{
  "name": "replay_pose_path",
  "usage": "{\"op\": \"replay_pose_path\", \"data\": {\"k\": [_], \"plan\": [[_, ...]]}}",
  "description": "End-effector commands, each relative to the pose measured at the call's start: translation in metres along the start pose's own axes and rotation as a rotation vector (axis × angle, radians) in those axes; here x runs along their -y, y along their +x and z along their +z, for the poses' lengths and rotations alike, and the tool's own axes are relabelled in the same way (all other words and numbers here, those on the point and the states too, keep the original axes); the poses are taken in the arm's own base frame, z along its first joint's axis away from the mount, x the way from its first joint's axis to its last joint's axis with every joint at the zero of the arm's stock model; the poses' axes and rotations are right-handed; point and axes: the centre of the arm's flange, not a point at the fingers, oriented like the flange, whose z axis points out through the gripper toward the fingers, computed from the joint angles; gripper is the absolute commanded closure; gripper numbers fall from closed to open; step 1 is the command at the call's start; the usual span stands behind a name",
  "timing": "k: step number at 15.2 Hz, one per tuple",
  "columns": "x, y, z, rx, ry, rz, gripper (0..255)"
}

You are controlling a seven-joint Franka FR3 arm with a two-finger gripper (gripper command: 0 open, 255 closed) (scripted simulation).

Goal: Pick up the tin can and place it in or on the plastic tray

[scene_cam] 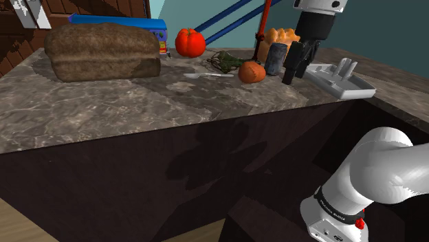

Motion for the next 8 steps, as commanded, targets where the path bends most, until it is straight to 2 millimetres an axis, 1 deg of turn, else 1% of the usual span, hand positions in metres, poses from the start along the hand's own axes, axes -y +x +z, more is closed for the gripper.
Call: {"op": "replay_pose_path", "data": {"k": [1,8], "plan": [[0.0,0.0,0.0,0.0,0.0,0.0,0],[-0.074,0.056,-0.021,0.009,0.013,0.039,0]]}}
